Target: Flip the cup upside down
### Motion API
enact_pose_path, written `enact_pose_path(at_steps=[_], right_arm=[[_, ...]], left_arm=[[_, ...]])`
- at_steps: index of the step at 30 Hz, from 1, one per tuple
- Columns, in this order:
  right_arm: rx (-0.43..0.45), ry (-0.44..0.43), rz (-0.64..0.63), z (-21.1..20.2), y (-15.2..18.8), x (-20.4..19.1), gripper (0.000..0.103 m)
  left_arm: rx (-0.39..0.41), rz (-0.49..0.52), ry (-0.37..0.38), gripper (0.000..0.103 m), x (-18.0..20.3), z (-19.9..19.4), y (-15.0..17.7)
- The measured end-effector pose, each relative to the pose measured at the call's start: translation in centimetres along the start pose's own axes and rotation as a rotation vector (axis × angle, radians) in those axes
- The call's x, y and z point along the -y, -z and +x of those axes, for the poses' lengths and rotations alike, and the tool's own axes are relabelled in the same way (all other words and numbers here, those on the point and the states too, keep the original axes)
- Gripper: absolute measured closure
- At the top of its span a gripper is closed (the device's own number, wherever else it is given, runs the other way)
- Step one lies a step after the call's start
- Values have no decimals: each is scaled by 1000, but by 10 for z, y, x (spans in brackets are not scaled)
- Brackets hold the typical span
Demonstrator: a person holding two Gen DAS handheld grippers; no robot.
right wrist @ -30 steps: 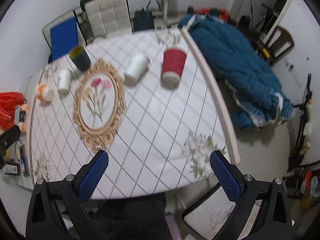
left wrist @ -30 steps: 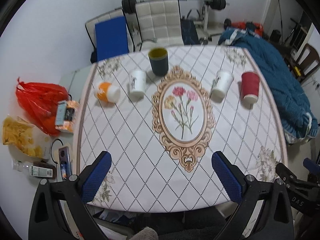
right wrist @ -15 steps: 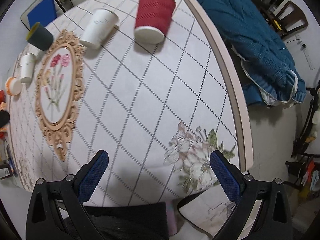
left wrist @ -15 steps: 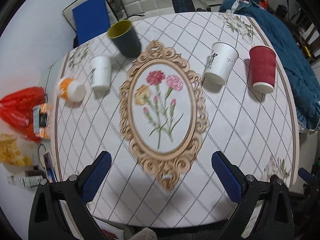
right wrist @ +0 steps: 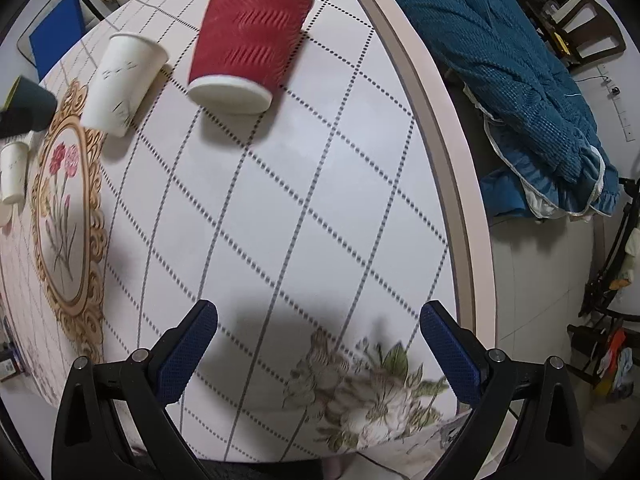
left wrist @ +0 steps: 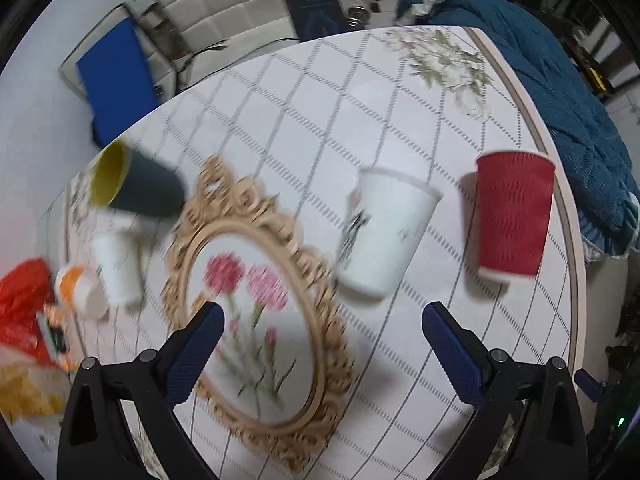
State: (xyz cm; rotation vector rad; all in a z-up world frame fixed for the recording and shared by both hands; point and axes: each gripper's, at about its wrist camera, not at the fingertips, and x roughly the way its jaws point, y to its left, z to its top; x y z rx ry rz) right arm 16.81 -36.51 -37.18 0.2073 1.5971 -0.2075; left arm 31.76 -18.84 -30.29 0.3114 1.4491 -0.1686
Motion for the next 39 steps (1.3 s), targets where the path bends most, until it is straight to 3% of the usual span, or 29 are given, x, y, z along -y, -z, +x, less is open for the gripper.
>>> enact_pose_path(at_steps=[8, 15, 19, 30, 39], right_arm=[[-6, 9, -14, 13, -33, 7, 0], [-19, 12, -9, 25, -55, 12, 0], [-34, 10, -13, 32, -59, 15, 0], [-54, 4, -20, 36, -65, 12, 0], [-44, -15, -65, 19, -51, -17, 0]], left_arm=[[-64, 161, 2, 3, 36, 47, -40], [-124, 184, 23, 8, 46, 80, -55], [-151, 179, 46, 40, 47, 93, -59], [-147, 83, 67, 42, 21, 89, -45], [-228, -123, 134, 42, -46, 77, 23]])
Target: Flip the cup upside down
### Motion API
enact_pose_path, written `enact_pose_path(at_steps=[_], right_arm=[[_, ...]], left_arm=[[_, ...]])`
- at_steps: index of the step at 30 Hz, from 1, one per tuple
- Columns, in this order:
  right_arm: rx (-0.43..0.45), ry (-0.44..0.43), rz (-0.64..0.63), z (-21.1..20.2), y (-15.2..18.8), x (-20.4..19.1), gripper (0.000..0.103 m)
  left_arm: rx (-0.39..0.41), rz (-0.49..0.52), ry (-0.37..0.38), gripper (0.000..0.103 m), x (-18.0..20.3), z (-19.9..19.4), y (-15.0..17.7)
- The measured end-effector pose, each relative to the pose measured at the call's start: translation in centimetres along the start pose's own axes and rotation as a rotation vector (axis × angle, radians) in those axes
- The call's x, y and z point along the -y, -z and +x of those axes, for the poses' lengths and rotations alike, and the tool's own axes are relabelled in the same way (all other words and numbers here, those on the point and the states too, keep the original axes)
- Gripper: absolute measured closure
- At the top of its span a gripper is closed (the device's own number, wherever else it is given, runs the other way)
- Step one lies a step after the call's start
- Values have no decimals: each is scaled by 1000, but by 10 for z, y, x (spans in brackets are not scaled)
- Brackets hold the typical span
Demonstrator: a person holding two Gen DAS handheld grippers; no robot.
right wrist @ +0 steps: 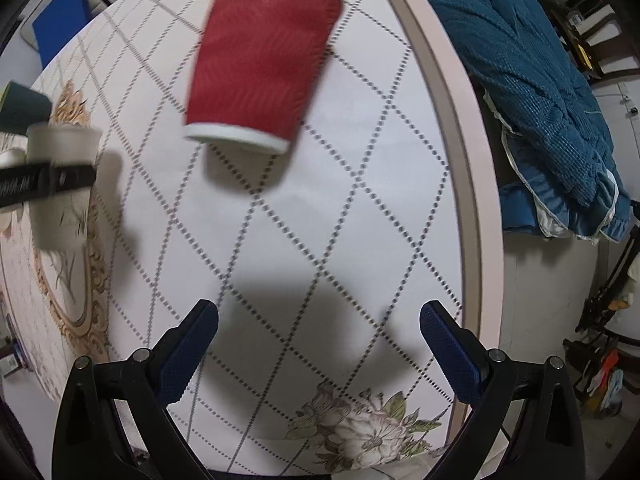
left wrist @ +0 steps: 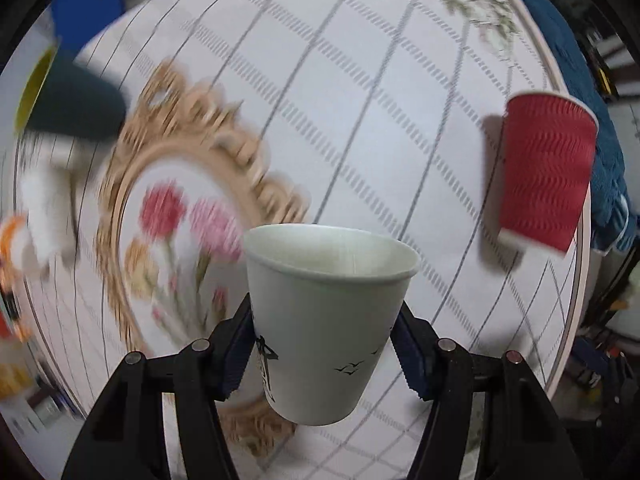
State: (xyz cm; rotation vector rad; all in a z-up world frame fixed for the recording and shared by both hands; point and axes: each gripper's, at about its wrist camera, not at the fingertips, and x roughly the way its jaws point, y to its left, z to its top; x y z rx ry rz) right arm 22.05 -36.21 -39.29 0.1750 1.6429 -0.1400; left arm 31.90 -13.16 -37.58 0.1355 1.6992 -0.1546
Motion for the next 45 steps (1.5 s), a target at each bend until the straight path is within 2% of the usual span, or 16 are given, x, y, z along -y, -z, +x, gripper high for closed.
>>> enact_pose_path(at_steps=[6, 11, 18, 22, 28, 30, 33, 35, 37, 45], right_arm=[[-10, -5, -30, -4, 18, -28, 0], [-30, -10, -48, -5, 37, -47, 0], [-41, -6, -75, -7, 54, -77, 0], [-38, 2, -92, -8, 64, -87, 0], [-36, 15, -99, -10, 65, -102, 0], [-36, 15, -96, -12, 67, -106, 0], [-39, 15, -90, -13, 64, -109, 0], [-39, 15, -91, -15, 64, -110, 0], [-36, 17, -94, -15, 68, -111, 0], [-29, 21, -91, -21, 66, -102, 0]], left_arm=[[-75, -116, 44, 42, -55, 16, 48], [-159, -253, 150, 42, -94, 36, 72], [-140, -319, 170, 42, -123, 50, 99], [-138, -326, 165, 42, -120, 60, 120], [-126, -289, 140, 41, -110, 73, 121], [-122, -269, 124, 41, -91, 62, 119], [-126, -256, 124, 40, -87, 60, 120], [-125, -250, 125, 25, -83, 59, 119], [-115, -247, 126, 19, -80, 60, 116], [-91, -234, 116, 17, -66, 29, 119]])
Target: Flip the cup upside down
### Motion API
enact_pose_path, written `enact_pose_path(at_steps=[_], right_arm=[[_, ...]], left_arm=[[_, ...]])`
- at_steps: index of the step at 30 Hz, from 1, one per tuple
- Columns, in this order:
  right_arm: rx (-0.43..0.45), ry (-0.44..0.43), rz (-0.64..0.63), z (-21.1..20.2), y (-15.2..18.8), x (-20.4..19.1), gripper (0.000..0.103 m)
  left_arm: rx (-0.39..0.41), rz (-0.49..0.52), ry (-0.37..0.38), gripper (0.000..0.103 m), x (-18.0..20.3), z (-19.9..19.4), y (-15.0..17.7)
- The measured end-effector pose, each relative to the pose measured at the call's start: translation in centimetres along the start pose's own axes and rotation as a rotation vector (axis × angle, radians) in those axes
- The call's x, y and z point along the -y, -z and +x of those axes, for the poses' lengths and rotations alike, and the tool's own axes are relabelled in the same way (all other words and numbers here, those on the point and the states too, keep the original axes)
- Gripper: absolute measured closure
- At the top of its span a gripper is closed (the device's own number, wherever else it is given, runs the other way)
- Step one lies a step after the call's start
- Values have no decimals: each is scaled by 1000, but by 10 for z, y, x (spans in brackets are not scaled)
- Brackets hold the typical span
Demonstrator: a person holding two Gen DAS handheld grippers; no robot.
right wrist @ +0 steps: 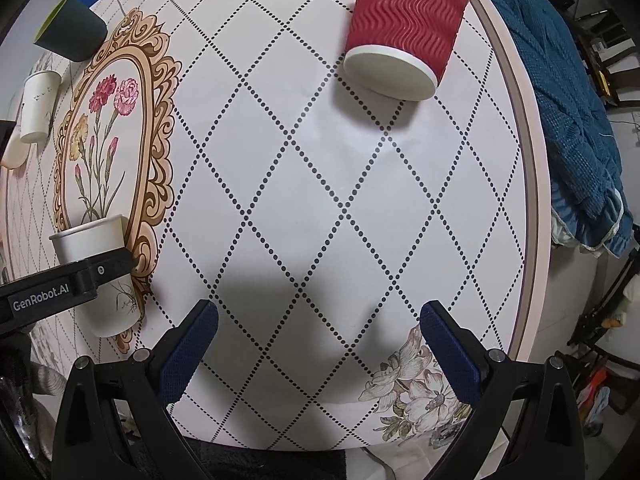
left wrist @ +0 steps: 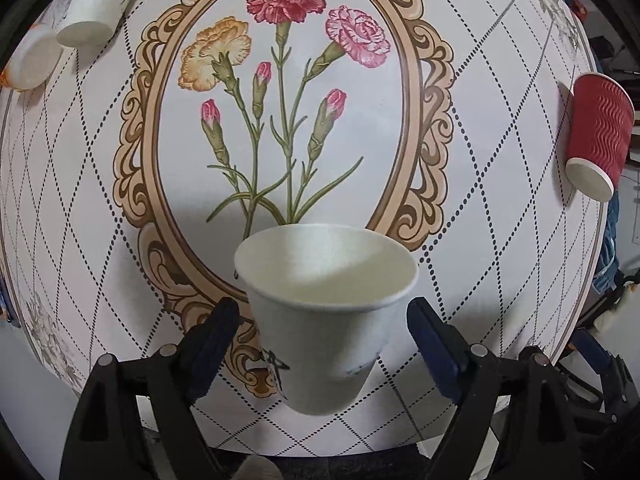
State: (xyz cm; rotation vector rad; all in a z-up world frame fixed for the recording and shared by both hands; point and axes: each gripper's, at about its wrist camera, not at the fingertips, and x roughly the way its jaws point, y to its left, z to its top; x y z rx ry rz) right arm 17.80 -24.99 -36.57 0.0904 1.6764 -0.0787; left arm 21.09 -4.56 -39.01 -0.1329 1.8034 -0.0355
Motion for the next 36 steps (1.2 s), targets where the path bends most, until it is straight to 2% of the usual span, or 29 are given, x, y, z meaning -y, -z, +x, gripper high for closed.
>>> enact_pose_path(at_steps=[5, 10, 16, 20, 30, 32, 34, 36], right_arm=[[5, -10, 6, -6, 4, 5, 0], [32, -35, -2, -27, 14, -3, 0], [69, -78, -55, -57, 27, -29, 0], [77, -106, -106, -66, 31, -62, 0], [54, -109, -247, -58, 39, -125, 0], [54, -86, -290, -56, 40, -135, 0], [59, -55, -350, -59, 40, -144, 0], [79, -2, -471, -62, 41, -156, 0]], left_arm=[[48, 7, -6, 17, -4, -30, 10], [135, 13, -35, 17, -17, -74, 26], [214, -33, -82, 17, -60, -114, 54], [233, -81, -106, 17, -90, -105, 63], [212, -217, -94, 17, -146, -82, 93], [215, -238, -99, 17, -153, -75, 95], [219, -244, -105, 9, -157, -71, 96], [228, -246, -117, 7, -160, -65, 96]])
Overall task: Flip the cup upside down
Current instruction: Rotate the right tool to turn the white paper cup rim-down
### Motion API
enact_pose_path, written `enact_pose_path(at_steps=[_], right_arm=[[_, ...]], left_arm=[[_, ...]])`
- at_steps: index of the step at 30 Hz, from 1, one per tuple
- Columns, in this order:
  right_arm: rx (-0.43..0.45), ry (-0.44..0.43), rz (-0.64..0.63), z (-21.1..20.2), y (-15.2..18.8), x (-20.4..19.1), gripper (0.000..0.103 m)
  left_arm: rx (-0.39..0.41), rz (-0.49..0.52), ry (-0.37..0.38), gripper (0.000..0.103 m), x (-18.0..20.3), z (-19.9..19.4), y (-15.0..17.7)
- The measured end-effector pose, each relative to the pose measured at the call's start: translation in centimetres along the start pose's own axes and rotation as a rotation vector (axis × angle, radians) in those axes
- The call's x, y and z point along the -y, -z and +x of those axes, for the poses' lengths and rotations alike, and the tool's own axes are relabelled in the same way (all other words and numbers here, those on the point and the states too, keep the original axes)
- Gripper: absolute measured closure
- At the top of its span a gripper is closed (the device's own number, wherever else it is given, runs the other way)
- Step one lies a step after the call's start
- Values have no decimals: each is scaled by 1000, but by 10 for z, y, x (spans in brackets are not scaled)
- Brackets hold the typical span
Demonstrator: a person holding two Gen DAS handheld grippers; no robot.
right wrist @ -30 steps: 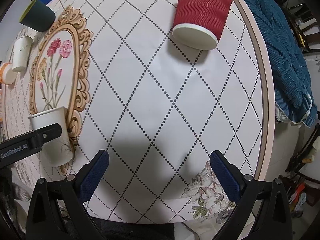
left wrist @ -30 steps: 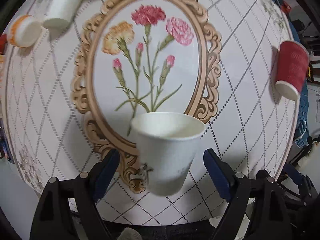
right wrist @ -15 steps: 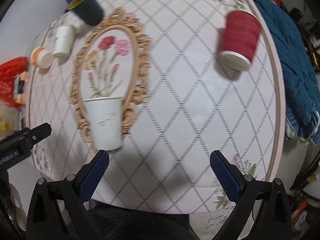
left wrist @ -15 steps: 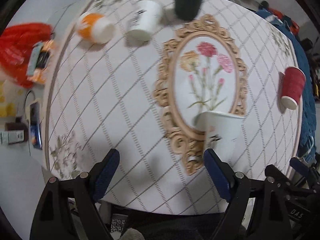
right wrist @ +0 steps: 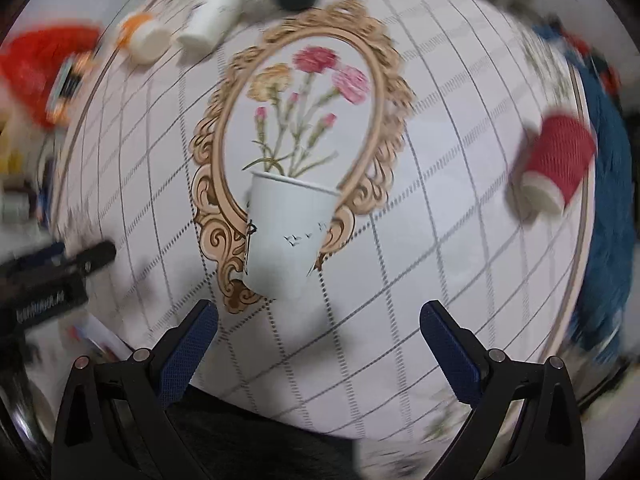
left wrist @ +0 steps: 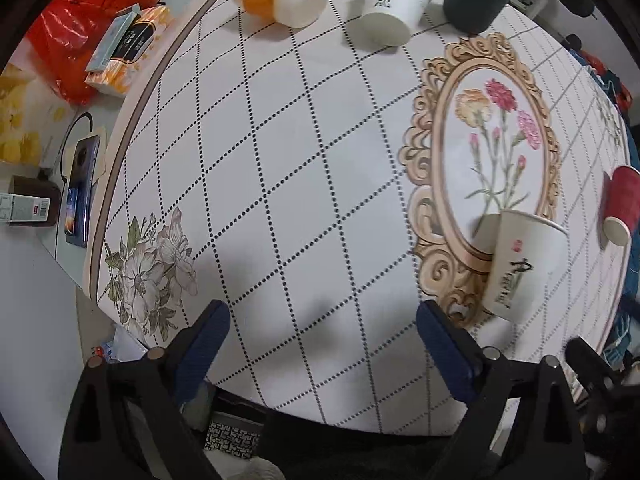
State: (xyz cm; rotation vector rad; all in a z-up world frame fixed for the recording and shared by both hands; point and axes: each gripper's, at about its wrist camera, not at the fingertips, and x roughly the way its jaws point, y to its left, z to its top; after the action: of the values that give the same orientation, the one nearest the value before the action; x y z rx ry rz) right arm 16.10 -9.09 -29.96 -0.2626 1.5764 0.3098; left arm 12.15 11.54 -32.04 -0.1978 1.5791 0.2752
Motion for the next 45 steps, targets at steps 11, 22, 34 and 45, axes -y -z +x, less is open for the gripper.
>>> enact_pose_path(at_steps=[11, 22, 34, 45], right_arm=[[194, 756, -1584, 21, 56, -81, 1], [176, 1015, -2669, 82, 89, -23, 3], [137, 1048, -2862, 128, 58, -19, 23], [106, 967, -2670, 121, 22, -42, 37]], left_arm=[[21, 11, -21, 7, 8, 34, 5], [-15, -68, -6, 6, -3, 61, 6], [-36, -101, 2, 7, -14, 83, 14], [-36, -92, 1, 7, -26, 86, 18]])
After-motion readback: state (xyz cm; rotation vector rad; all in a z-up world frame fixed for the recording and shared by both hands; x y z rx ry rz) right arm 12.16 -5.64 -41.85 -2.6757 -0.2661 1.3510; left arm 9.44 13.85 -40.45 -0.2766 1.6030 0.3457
